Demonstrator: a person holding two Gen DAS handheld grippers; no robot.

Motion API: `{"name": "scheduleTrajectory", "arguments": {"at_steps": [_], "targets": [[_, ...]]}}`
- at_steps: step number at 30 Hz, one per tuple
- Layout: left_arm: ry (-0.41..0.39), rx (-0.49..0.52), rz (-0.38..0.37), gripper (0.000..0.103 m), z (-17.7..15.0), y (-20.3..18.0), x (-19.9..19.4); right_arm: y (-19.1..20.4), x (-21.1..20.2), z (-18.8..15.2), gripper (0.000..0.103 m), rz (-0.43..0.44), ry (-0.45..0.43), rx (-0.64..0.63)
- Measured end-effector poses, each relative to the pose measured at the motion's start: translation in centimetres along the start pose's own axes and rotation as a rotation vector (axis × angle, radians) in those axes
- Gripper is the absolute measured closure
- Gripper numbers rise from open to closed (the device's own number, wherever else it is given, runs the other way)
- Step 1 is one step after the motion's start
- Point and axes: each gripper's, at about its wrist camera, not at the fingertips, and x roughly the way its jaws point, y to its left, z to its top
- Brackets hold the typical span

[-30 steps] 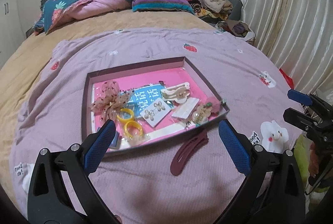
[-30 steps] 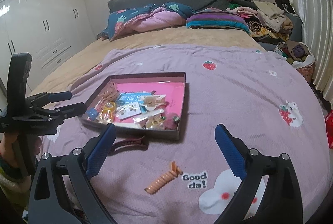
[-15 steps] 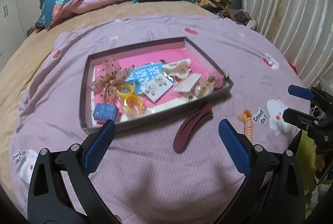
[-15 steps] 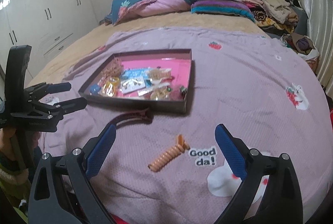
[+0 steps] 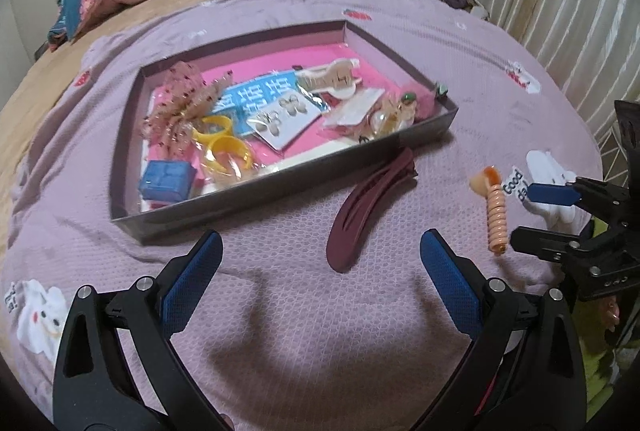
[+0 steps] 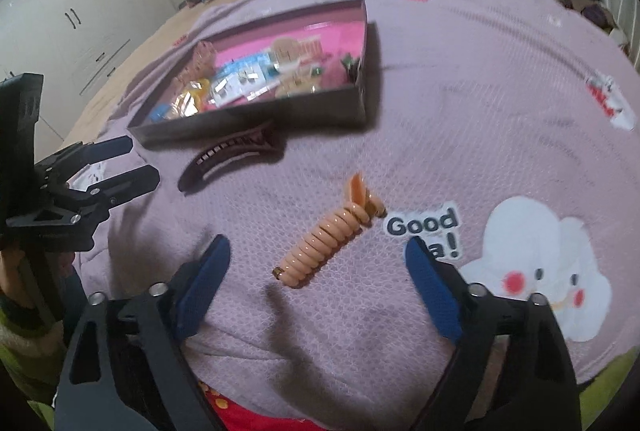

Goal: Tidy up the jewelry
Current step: 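Move the left tool to the dark red hair clip while the right tool grasps the orange coil tie, then grasp the dark red hair clip with the left tool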

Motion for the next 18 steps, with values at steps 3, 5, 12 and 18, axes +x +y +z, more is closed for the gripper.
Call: {"name": "scheduleTrajectory", "arguments": {"at_steps": [3, 5, 12, 18], "targets": [[0.022, 0.022, -0.008, 0.013, 0.2, -0.3, 1.3, -0.2, 1.5, 0.1, 0.033, 0.013, 0.037, 0.016], [0.041, 0.038, -0.014, 0.016, 0.4, -0.5, 2.2, -0.1, 2.5, 0.3, 0.041, 0.01, 0.051, 0.018], [0.074, 0.088, -0.018, 0.033, 1.5, -1.8, 4.8, 0.1, 3.0, 0.9, 0.079, 0.0, 0.032, -0.022], [0.106, 0.114, -0.022, 0.059, 2.1, -3.0, 6.8, 0.2, 1.4, 0.7, 0.084, 0.0, -0.01, -0.049]]}}
